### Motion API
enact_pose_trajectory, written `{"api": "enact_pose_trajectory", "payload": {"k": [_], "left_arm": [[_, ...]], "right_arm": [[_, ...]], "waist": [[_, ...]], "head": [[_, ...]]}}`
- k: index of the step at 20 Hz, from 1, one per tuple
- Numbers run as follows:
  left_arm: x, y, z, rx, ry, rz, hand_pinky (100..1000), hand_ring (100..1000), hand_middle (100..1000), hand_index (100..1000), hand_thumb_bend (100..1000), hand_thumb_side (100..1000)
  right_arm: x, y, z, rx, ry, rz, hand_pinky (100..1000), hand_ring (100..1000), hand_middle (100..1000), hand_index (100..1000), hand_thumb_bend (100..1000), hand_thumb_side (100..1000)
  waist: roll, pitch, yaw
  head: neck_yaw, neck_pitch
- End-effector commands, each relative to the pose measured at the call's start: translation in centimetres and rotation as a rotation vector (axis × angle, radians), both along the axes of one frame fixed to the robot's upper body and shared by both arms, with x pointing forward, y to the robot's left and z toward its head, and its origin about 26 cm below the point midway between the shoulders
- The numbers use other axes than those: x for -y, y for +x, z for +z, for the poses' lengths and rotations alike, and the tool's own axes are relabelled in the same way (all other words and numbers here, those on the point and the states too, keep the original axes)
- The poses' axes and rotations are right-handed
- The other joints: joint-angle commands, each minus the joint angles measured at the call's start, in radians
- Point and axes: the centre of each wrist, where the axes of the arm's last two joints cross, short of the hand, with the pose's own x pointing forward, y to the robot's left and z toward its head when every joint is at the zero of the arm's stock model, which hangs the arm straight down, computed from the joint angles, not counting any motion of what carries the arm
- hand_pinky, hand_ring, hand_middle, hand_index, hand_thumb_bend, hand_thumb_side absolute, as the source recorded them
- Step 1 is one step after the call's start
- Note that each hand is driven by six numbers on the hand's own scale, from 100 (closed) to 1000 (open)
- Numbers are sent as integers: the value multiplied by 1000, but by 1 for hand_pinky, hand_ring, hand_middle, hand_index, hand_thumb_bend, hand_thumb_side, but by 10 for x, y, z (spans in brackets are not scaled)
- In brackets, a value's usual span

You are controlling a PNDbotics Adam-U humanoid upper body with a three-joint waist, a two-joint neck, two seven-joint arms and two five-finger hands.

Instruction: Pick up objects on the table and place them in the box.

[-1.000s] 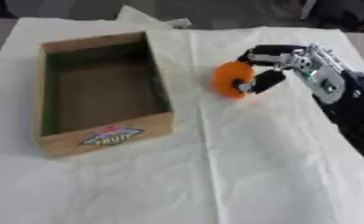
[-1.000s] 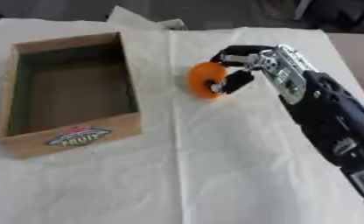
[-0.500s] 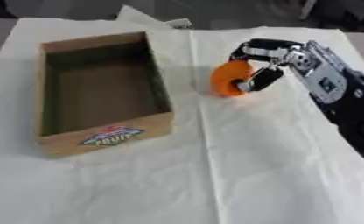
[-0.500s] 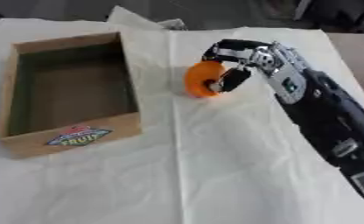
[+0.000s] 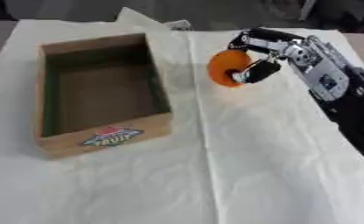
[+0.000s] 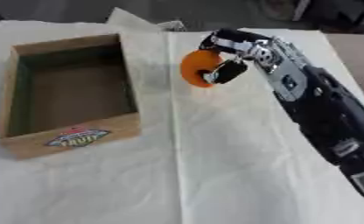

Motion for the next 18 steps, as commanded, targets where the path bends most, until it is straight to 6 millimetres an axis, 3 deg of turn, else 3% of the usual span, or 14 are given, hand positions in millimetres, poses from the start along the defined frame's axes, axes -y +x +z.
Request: {"api": "enact_pose_trajectory", "payload": {"k": [1,9,18], "left_arm": [[0,-2,5,22,4,-3,417,560,653,724,100,998],[-1,-2,7,28,7,-9,417,560,653,725,100,993],[1,-1,9,39,-2,-33,419,560,651,726,100,989]], "right_arm": [[4,-8,29,84,1,0,782,663,379,623,100,171],[-25,-14,67,221,10,82,777,663,377,620,100,188],[-89,-10,91,272,69,233,779,665,368,618,100,199]], "waist": [[3,-26,-2],[1,-34,3],[6,-43,27]], "head": [[3,1],[-6,3],[-34,8]]}}
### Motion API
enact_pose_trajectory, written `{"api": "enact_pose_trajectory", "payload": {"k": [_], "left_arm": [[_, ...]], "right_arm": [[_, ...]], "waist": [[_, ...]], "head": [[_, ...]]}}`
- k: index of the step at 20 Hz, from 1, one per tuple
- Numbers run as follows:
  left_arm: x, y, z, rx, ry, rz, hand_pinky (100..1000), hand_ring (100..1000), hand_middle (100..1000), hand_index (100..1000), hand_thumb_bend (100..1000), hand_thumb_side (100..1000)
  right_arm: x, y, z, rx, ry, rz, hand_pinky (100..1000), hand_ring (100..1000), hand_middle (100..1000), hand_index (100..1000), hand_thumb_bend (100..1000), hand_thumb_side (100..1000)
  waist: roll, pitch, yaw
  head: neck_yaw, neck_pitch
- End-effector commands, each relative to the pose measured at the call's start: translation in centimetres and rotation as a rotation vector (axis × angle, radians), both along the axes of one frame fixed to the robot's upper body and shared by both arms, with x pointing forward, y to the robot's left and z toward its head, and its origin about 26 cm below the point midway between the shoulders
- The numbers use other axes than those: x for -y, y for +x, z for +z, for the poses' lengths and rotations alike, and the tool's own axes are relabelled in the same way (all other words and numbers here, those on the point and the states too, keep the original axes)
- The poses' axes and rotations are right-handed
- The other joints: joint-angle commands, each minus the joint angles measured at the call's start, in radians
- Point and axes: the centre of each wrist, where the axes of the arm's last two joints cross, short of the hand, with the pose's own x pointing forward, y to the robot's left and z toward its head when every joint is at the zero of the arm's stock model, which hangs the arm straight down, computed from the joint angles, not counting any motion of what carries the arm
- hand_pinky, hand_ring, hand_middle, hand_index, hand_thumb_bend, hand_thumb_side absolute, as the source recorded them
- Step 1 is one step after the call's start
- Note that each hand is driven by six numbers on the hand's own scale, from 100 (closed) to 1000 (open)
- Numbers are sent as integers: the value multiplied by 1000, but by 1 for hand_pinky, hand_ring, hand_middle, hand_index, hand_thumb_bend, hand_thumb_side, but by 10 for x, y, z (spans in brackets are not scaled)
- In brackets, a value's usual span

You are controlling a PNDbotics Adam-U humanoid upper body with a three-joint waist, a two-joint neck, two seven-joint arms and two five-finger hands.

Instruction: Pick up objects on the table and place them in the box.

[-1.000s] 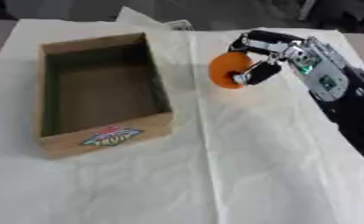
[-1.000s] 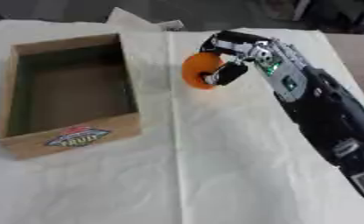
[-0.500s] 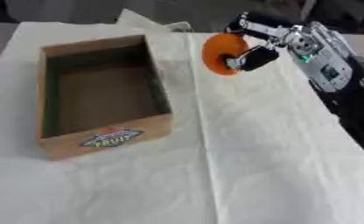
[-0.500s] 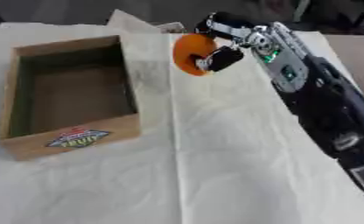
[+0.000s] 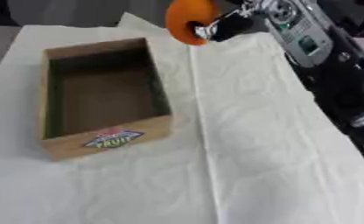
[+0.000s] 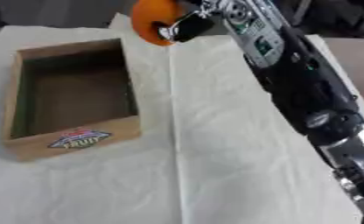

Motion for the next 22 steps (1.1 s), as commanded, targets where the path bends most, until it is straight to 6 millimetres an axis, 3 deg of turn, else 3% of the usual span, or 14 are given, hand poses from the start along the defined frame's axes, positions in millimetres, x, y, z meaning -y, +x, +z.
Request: {"api": "enact_pose_trajectory", "payload": {"k": [1,8,13,22], "left_arm": [[1,-1,8,31,5,-16,419,560,651,726,100,989],[9,2,18,93,-37,-75,424,557,643,729,100,968],[8,4,26,165,-49,-67,429,557,640,730,100,946],[12,6,33,234,-68,-46,431,553,630,719,100,937]], "right_arm": [[-12,-3,15,35,-2,28,779,665,368,618,100,199],[-49,5,10,19,34,62,778,668,363,613,100,199],[-74,17,-16,-19,64,37,776,669,353,605,100,199],[-87,36,-67,-113,21,-57,778,676,360,610,100,198]], "waist": [[6,-26,0],[20,-19,57],[27,-13,82],[27,3,110]], "head": [[-6,3],[-82,-3],[-112,-8],[-143,-14]]}}
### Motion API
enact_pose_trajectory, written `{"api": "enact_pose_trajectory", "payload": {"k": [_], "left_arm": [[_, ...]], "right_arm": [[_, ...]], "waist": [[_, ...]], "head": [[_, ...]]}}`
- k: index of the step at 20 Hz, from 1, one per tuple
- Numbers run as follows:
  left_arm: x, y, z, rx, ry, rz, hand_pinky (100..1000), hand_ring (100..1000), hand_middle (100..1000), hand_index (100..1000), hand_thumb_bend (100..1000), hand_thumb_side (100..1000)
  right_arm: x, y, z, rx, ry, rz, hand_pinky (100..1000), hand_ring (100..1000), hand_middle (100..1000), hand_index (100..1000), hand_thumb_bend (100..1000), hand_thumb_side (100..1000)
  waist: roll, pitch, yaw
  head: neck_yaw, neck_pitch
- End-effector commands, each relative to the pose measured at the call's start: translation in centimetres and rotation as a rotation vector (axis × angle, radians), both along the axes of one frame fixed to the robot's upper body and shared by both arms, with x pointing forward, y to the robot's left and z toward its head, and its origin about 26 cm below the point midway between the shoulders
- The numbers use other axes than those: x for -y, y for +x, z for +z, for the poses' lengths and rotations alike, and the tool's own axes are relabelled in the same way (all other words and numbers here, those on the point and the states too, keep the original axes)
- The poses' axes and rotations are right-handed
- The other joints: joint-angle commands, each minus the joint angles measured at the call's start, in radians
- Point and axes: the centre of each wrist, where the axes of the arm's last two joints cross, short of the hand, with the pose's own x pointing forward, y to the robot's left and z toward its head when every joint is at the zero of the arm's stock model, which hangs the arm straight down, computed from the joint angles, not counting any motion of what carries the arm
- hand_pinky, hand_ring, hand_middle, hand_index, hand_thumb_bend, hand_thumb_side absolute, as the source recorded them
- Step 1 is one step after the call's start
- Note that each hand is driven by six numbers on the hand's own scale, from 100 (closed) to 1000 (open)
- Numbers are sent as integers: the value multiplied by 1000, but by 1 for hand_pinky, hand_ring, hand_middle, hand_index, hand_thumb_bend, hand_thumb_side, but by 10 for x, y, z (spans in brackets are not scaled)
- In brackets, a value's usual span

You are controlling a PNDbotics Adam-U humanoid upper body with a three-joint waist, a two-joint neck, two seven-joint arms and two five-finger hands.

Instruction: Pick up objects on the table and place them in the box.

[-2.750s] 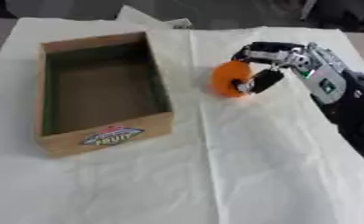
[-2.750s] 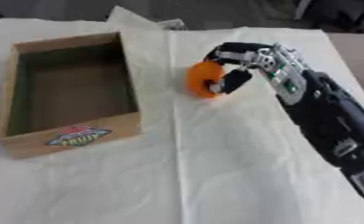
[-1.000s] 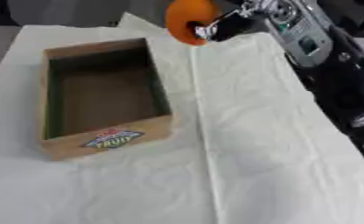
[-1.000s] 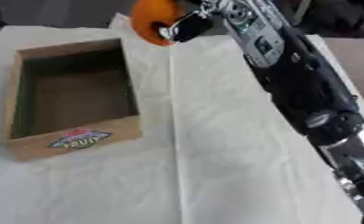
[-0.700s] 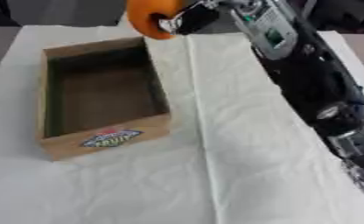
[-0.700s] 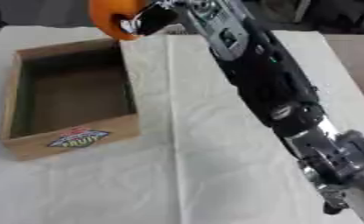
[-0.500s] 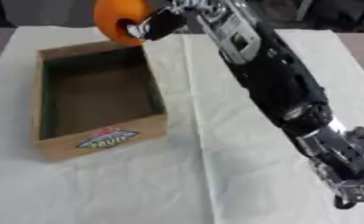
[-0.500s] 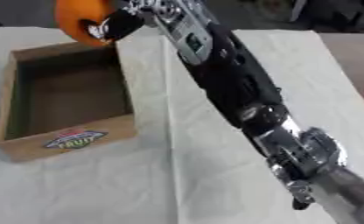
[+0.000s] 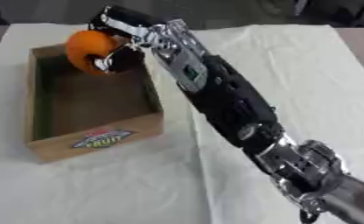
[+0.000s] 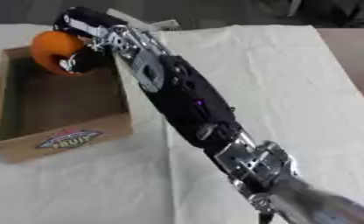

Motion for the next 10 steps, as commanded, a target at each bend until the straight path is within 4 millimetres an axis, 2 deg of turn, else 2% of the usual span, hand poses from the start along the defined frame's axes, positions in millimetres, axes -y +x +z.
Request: {"api": "enact_pose_trajectory", "payload": {"k": [1,8,10], "left_arm": [[0,-2,8,41,5,9,431,553,630,719,100,936],[3,-2,9,42,4,0,430,551,630,718,100,938],[3,-1,10,44,5,-3,429,551,629,718,100,937]], "right_arm": [[0,4,-1,9,-23,-37,777,676,362,611,100,198],[-3,12,-23,-10,-141,-51,785,705,408,658,100,198],[-5,12,-27,-18,-184,-39,798,743,473,735,100,198]], "waist": [[5,-15,4],[3,-6,5],[2,-4,7]], "head": [[-10,-15],[-19,-15],[-21,-15]]}}
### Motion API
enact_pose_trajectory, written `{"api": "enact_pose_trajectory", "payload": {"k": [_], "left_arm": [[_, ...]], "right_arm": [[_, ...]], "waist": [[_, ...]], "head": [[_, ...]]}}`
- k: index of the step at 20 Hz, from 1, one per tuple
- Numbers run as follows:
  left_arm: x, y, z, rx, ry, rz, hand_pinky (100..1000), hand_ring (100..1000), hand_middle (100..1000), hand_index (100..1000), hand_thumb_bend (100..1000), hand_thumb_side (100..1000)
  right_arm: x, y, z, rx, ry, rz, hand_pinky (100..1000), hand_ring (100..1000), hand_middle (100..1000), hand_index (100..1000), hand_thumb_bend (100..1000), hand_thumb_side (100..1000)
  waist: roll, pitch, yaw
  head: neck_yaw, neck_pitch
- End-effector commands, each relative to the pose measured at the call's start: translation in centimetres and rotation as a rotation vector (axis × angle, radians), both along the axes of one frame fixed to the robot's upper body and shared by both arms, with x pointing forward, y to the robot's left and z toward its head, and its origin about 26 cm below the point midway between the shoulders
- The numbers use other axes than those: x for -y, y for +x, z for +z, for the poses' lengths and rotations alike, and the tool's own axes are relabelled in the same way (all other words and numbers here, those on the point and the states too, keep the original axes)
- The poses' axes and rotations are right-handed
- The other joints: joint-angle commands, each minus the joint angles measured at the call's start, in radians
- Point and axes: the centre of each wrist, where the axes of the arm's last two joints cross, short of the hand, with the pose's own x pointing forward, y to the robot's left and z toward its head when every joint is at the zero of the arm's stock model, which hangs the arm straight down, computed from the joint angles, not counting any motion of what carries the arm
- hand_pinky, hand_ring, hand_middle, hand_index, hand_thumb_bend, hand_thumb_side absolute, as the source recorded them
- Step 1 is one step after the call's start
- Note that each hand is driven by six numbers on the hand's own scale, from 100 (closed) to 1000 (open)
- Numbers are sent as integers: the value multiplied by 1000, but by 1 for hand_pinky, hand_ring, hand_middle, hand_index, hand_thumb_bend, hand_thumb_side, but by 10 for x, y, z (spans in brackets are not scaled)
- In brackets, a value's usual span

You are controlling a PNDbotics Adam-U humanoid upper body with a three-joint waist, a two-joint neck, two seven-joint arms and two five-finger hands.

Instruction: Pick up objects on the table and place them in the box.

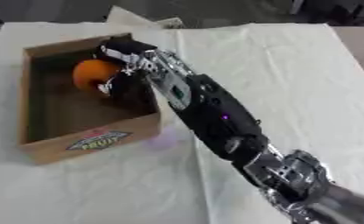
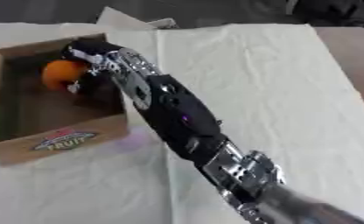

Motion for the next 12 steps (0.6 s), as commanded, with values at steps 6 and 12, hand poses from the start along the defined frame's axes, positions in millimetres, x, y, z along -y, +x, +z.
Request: {"api": "enact_pose_trajectory", "payload": {"k": [6,12], "left_arm": [[2,-2,8,28,4,-11,429,551,629,718,100,936],[2,-2,9,25,3,-15,429,551,629,719,100,935]], "right_arm": [[-10,-2,12,26,-186,69,832,819,626,884,100,175],[-9,-5,19,69,-264,54,885,903,780,993,140,643]], "waist": [[2,-17,4],[-6,-20,6]], "head": [[-10,-7],[-11,-9]]}}
